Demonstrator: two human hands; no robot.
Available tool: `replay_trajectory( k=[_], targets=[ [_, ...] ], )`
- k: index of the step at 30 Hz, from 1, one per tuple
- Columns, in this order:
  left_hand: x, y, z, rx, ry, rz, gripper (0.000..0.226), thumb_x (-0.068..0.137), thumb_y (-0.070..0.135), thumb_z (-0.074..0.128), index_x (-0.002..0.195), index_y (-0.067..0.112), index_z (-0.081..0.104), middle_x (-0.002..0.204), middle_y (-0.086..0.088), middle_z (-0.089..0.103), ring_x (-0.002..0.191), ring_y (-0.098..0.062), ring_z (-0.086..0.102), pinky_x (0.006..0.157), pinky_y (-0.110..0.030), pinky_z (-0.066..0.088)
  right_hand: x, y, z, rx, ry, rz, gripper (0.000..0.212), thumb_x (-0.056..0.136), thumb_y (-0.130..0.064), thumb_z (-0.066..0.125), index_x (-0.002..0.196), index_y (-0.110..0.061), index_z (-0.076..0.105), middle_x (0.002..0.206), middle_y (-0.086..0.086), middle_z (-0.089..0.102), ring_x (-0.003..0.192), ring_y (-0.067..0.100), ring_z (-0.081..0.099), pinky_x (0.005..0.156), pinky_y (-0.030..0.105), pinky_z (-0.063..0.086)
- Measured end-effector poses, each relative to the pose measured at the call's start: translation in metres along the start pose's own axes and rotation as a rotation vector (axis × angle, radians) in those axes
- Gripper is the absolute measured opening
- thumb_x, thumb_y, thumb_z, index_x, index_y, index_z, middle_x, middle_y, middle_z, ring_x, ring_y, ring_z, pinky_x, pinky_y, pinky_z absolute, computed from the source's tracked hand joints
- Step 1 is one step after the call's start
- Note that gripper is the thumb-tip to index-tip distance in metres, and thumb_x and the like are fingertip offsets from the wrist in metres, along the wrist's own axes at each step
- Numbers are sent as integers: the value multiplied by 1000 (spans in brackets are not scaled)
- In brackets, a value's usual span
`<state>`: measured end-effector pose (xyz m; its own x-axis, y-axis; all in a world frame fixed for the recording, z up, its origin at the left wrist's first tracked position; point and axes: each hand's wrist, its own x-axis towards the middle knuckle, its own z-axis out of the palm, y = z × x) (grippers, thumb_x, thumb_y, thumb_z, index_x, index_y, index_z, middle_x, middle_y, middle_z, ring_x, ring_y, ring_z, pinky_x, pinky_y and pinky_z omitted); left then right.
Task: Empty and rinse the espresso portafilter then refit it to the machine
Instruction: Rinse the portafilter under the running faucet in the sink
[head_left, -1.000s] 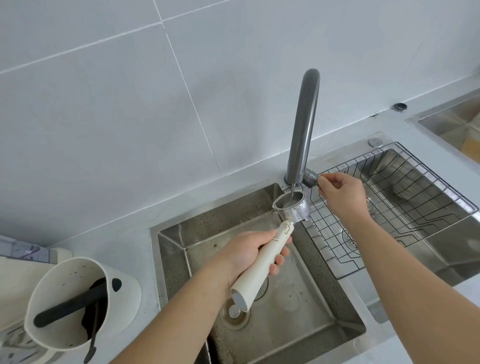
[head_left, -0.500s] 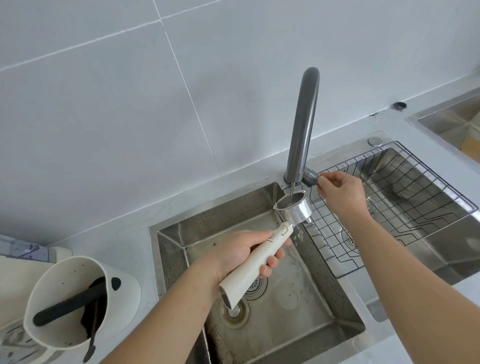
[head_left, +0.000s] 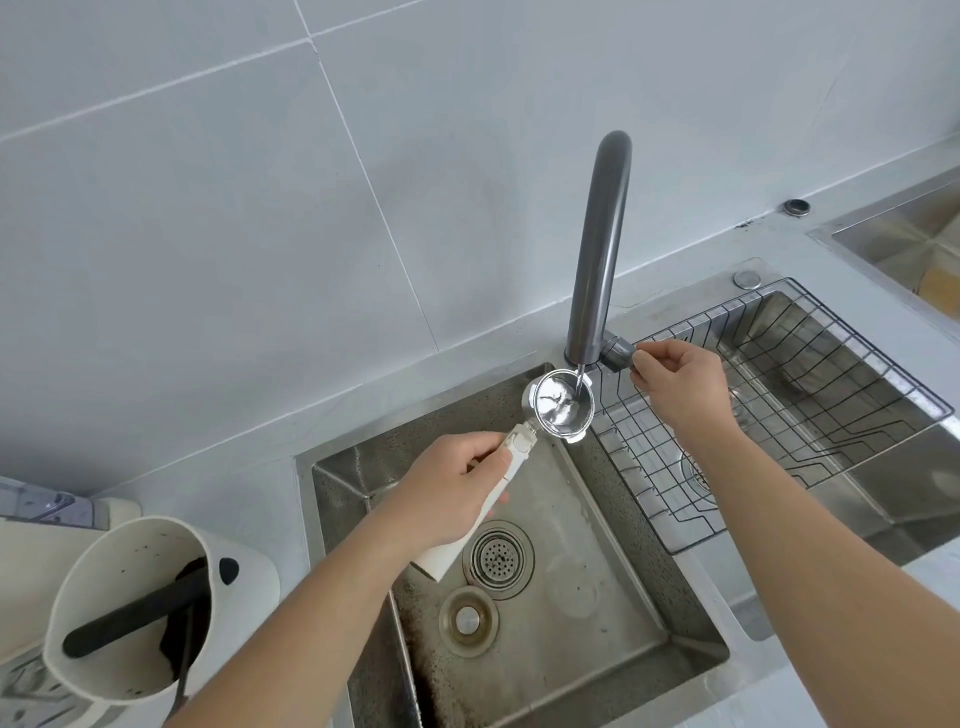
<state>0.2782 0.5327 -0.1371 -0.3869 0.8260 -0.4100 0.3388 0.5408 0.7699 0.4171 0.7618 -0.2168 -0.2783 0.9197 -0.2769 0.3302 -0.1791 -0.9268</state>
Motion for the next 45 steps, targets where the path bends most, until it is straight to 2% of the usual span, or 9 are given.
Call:
replay_trajectory(
  k=[5,10,14,18,21,24,30,36,45],
  targets=[
    [3,-5,14,-89,57,73,24,100,34,43,102,44,66,88,1,71,77,2,66,68,-31,51,-1,0,-1,-7,-2,3,14,91,-22,66,102,-17,75,84,4,77,73,14,67,50,25,46],
    [6,3,37,-450,82,-51,23,94,39,51,86,47,72,87,3,73,87,-13,72,83,-47,56,-1,2,1,15,6,-3,11,90,-21,67,97,-18,75,80,2,76,80,17,70,60,31,52],
    [7,11,51,-756,23,-148,21,100,20,50,93,22,71,83,-2,70,73,-14,68,73,-36,57,0,2,1,13,8,-4,10,91,-21,67,97,-19,75,83,2,77,85,20,74,67,35,56],
    [7,16,57,-908,-32,-254,21,100,18,50,95,6,68,73,-5,70,63,-16,64,62,-30,55,-1,3,1,17,13,-3,11,91,-21,67,99,-19,75,85,2,77,89,20,75,70,36,59],
    [5,20,55,-904,-68,-319,29,100,18,49,102,-4,66,71,-9,69,59,-17,63,55,-27,55,-1,3,1,17,9,-6,11,91,-21,67,98,-19,75,81,1,76,84,21,73,61,32,53],
    [5,22,51,-857,-108,-350,33,101,19,47,110,-8,64,71,-9,67,58,-16,61,52,-25,53,0,3,1,19,16,3,13,90,-22,67,100,-19,75,85,2,78,91,26,76,69,37,58],
    [3,24,42,-796,-174,-391,26,100,17,49,105,-4,65,73,-12,65,55,-16,60,49,-24,52,-1,2,3,44,17,16,9,90,-22,69,96,-21,75,84,1,77,95,28,75,86,46,61],
    [0,17,28,-596,-196,-380,29,98,22,53,116,1,61,80,-13,68,59,-17,63,52,-25,53,-1,3,3,46,16,23,7,90,-23,69,94,-23,74,82,0,77,94,27,75,84,45,61],
    [-11,12,9,-334,-146,-297,25,99,29,51,104,11,67,77,-8,71,56,-15,63,53,-24,51,0,3,2,51,7,31,12,89,-24,69,99,-21,75,85,0,78,95,28,75,86,47,61]
  ],
)
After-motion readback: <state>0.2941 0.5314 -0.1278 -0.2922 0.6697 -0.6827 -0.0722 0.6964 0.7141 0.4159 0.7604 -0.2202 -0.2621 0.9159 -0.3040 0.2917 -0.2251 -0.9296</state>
